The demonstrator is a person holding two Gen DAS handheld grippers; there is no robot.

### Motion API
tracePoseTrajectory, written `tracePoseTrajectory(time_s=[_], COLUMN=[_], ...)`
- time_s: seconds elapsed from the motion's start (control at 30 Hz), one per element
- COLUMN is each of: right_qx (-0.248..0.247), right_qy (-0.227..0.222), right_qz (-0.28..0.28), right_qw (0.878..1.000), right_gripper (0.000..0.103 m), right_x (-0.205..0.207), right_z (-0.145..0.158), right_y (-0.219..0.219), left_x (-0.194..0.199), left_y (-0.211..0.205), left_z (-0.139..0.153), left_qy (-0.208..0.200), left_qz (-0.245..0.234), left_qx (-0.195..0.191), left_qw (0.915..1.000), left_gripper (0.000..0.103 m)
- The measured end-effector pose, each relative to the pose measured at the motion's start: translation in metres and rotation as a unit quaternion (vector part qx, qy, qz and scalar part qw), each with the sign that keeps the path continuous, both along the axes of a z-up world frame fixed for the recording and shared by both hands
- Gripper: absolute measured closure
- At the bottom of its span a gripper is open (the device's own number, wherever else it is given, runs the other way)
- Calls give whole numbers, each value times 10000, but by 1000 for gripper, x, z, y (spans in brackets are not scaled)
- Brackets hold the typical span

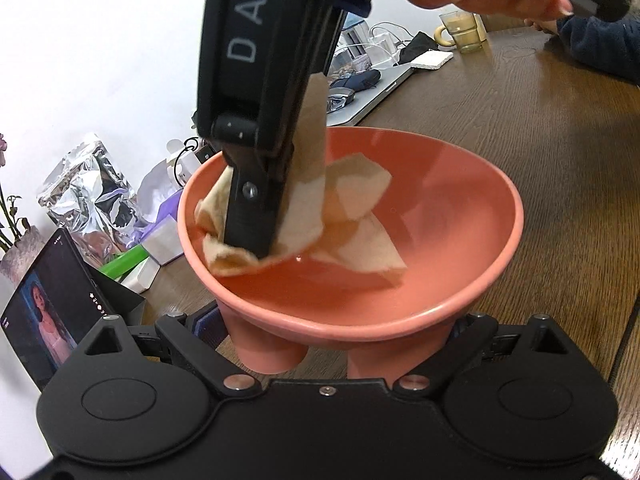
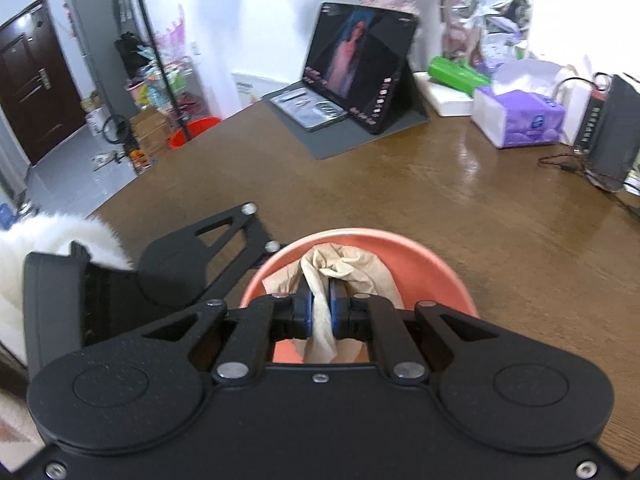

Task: Clean bowl
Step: 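Wipe the towel across the bowl's inner wall with the right tool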

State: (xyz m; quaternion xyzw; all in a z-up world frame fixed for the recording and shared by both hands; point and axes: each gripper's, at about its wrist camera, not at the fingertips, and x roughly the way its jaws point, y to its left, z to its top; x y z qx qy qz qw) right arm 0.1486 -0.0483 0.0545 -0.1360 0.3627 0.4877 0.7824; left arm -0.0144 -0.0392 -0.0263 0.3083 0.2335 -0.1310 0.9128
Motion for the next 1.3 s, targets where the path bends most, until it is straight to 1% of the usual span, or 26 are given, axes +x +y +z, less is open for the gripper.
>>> tracePoseTrajectory(time_s=[0.07,0.2,0.5,0.77,1.3], right_qx=[-35,-110,-344,-720,-1484], right_qy=[-83,-180,-332,-473,-569], right_qz=[-108,-209,-395,-494,-349], right_qw=[9999,9996,9981,9951,9867], right_gripper=[94,94,94,94,94], right_x=[2,4,6,2,-12], right_z=[1,1,1,-1,-9], right_y=[-1,-3,-9,-16,-20], left_x=[-5,-4,30,38,37], left_y=[-3,-4,17,22,22], left_z=[1,2,3,2,1], left_qy=[1,4,15,-15,-20], left_qz=[-1,-1,-25,-35,-42], left_qx=[-1,0,3,3,4], left_qw=[10000,10000,10000,10000,10000], left_gripper=[8,8,8,8,8])
